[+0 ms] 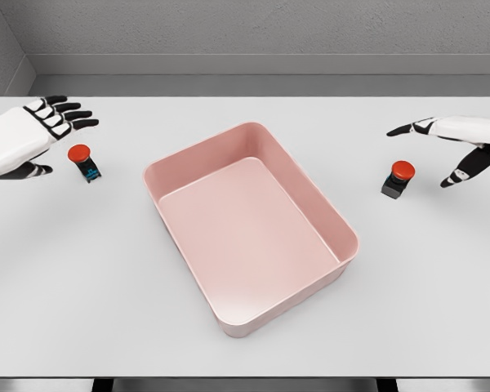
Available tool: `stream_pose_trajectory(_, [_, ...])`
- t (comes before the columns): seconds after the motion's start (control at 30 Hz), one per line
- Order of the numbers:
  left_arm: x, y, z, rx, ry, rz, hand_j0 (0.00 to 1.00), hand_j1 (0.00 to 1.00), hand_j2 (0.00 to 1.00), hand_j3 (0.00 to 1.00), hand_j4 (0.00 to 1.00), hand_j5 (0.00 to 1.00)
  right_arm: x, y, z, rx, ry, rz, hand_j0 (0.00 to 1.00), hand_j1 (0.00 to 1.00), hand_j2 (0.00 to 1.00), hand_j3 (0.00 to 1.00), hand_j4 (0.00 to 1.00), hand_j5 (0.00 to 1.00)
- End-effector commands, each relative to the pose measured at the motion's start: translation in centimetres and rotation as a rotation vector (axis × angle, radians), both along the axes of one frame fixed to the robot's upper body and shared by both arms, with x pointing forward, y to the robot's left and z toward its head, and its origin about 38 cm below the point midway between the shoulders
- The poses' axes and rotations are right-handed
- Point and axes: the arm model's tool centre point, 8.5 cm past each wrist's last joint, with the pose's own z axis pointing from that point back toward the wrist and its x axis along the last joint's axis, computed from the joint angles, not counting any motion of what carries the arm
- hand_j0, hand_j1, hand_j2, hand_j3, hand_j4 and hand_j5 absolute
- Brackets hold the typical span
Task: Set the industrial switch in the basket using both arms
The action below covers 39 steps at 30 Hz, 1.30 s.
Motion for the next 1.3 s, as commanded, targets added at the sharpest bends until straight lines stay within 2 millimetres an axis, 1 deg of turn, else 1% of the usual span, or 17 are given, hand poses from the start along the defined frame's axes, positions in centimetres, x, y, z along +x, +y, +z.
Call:
stream_pose_trajectory(0.0, [0.4, 0.0, -2.4, 0.016, 0.05, 0.022, 1.0, 1.0, 1.0, 1.0, 1.0, 1.0, 0.1, -0.1, -0.1, 0.003, 0.004, -0.008, 1.0, 1.0, 1.0, 1.0, 1.0, 1.0])
stream_pose_trajectory(0.07, [0.9, -0.5, -3.7, 0.039, 0.102, 0.021, 1.0, 1.0, 1.0, 1.0, 1.0, 1.0, 0.2, 0.2, -0.3, 0.005, 0.006, -0.003, 1.0, 1.0, 1.0, 1.0, 1.0, 1.0])
stream_pose_trajectory(0.13, [1.6, -0.7, -3.9, 0.045, 0.111, 0.021, 1.0, 1.0, 1.0, 1.0, 1.0, 1.0, 0.2, 0.8, -0.9, 0.007, 0.019, 0.009, 1.0, 1.0, 1.0, 1.0, 1.0, 1.0])
stream_pose_trajectory(0.2, [2.3, -1.2, -5.0, 0.036, 0.133, 0.026, 1.0, 1.0, 1.0, 1.0, 1.0, 1.0, 0.3, 1.0, -1.2, 0.008, 0.025, 0.011, 1.0, 1.0, 1.0, 1.0, 1.0, 1.0])
stream_pose_trajectory(0.27, [2.7, -0.9, -5.1, 0.053, 0.134, 0.04, 1.0, 1.0, 1.0, 1.0, 1.0, 1.0, 0.5, 1.6, -1.5, 0.013, 0.029, 0.02, 1.0, 1.0, 1.0, 1.0, 1.0, 1.0])
stream_pose_trajectory(0.3, [2.9, -1.2, -5.9, 0.043, 0.149, 0.041, 1.0, 1.0, 1.0, 1.0, 1.0, 1.0, 0.6, 1.8, -1.7, 0.017, 0.031, 0.025, 1.0, 1.0, 1.0, 1.0, 1.0, 1.0])
stream_pose_trajectory(0.47, [3.9, 0.4, -6.3, 0.052, 0.167, 0.096, 1.0, 1.0, 1.0, 1.0, 1.0, 1.0, 1.1, 3.8, -2.5, 0.009, 0.038, 0.055, 1.0, 1.0, 1.0, 1.0, 1.0, 1.0])
stream_pose_trajectory(0.6, [4.7, 2.0, -6.2, 0.054, 0.173, 0.148, 1.0, 1.0, 1.0, 1.0, 1.0, 1.0, 1.1, 3.8, -2.6, 0.003, 0.039, 0.054, 1.0, 1.0, 1.0, 1.0, 1.0, 1.0])
stream_pose_trajectory(0.67, [5.0, 1.7, -6.3, 0.047, 0.175, 0.15, 1.0, 1.0, 1.0, 1.0, 1.0, 1.0, 1.2, 4.3, -2.9, 0.005, 0.045, 0.062, 1.0, 1.0, 1.0, 1.0, 1.0, 1.0])
stream_pose_trajectory(0.7, [5.2, 1.0, -6.6, 0.036, 0.177, 0.14, 1.0, 1.0, 1.0, 1.0, 1.0, 1.0, 1.3, 4.1, -3.1, 0.005, 0.05, 0.053, 1.0, 1.0, 1.0, 1.0, 1.0, 1.0])
stream_pose_trajectory(0.77, [5.3, 0.5, -6.7, 0.027, 0.176, 0.131, 1.0, 1.0, 1.0, 1.0, 1.0, 1.0, 1.4, 3.8, -3.5, 0.003, 0.057, 0.04, 1.0, 1.0, 1.0, 1.0, 1.0, 1.0])
stream_pose_trajectory(0.9, [5.4, -0.3, -6.9, 0.018, 0.177, 0.117, 1.0, 1.0, 1.0, 1.0, 1.0, 1.0, 1.7, 3.9, -4.2, -0.022, 0.068, 0.031, 1.0, 1.0, 1.0, 1.0, 1.0, 1.0])
stream_pose_trajectory(1.0, [5.6, -0.3, -6.8, 0.024, 0.173, 0.118, 1.0, 1.0, 1.0, 1.0, 1.0, 1.0, 1.9, 4.2, -4.5, -0.026, 0.075, 0.026, 1.0, 1.0, 1.0, 1.0, 1.0, 1.0])
stream_pose_trajectory(1.07, [5.5, -1.0, -7.3, 0.032, 0.186, 0.099, 1.0, 1.0, 1.0, 1.0, 1.0, 1.0, 2.0, 3.8, -4.7, -0.031, 0.078, 0.015, 1.0, 1.0, 1.0, 1.0, 1.0, 1.0])
stream_pose_trajectory(1.17, [5.5, -1.0, -7.4, 0.037, 0.189, 0.098, 1.0, 1.0, 1.0, 1.0, 1.0, 1.0, 2.0, 3.8, -4.9, -0.03, 0.083, 0.01, 1.0, 1.0, 1.0, 1.0, 1.0, 1.0])
stream_pose_trajectory(1.23, [5.5, -0.4, -7.8, 0.037, 0.2, 0.115, 1.0, 1.0, 1.0, 1.0, 1.0, 1.0, 2.1, 3.3, -5.1, -0.032, 0.088, -0.005, 1.0, 1.0, 1.0, 1.0, 1.0, 1.0])
stream_pose_trajectory(1.27, [5.5, -0.3, -7.8, 0.039, 0.201, 0.118, 0.93, 0.93, 0.93, 0.93, 0.93, 0.93, 2.2, 3.4, -5.2, -0.032, 0.089, -0.005, 0.99, 0.99, 0.99, 0.99, 0.99, 0.99])
